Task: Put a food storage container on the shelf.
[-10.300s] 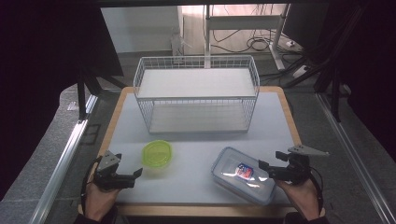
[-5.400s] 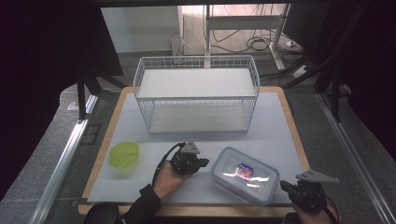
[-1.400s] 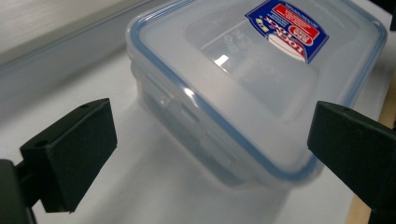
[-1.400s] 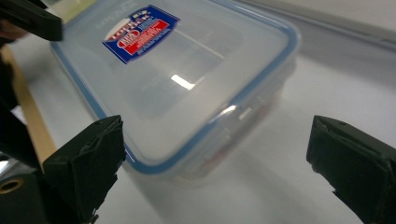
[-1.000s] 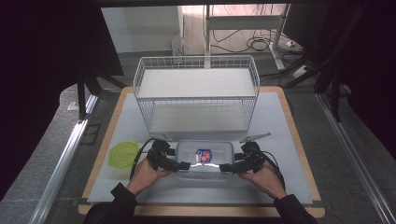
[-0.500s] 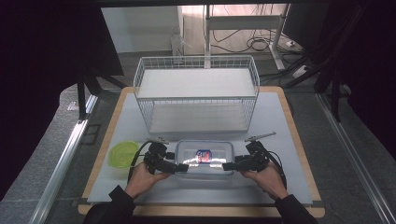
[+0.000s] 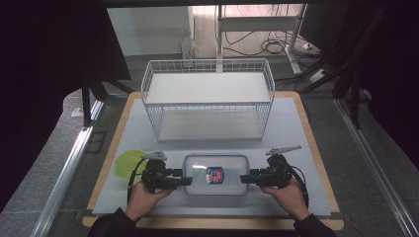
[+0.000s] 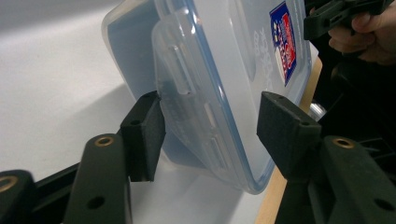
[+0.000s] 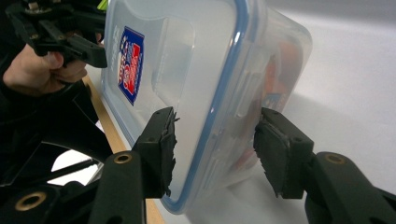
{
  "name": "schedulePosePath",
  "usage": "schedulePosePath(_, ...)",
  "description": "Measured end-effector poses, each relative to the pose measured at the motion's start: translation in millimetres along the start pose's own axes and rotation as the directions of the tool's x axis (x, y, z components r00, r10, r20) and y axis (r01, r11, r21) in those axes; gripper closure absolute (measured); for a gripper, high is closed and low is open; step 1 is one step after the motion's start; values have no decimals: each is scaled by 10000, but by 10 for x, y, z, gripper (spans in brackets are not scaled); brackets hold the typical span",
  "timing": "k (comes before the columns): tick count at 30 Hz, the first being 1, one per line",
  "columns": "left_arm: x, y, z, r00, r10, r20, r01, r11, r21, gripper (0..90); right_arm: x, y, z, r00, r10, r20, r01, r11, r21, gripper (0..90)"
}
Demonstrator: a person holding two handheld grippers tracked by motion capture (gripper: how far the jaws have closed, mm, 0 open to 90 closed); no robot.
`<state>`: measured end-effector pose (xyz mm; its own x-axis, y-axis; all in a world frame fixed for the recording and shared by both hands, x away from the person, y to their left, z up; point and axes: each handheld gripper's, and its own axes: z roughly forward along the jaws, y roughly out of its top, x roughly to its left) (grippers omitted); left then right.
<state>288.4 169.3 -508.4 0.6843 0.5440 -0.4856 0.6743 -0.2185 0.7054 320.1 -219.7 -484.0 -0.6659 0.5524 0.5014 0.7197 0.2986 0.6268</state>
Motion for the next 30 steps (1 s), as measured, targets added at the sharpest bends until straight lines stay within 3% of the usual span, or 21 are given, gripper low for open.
schedulePosePath(2, 4, -3, -9, 9999, -150, 48, 150, 9998, -87, 440, 7, 2, -6, 10000, 42, 20, -42, 10000, 42, 497)
schedulePosePath(4, 53, 0, -15, 9978, -561, 341, 569, 9981, -246, 467, 21, -2, -10, 10000, 47, 87, -47, 10000, 21, 501)
schedulePosePath(6, 65, 16, -9, 9975, -621, 347, 633, 9974, -331, 482, 35, 0, -13, 9997, 48, 230, -47, 10000, -44, 505)
schedulePosePath(13, 28, 73, 11, 9996, -289, -73, 286, 9985, -461, 515, 77, 23, -29, 9961, -216, 853, 262, 9982, -535, 498)
schedulePosePath(18, 20, 113, -8, 9997, -242, -104, 235, 9975, -672, 514, 65, 31, -45, 9965, -209, 806, 273, 9966, -783, 499)
schedulePosePath(30, 7, 273, -147, 9999, 95, -136, -109, 9945, -1044, 511, 172, 176, -113, 9937, -683, 883, 793, 9887, -1272, 509)
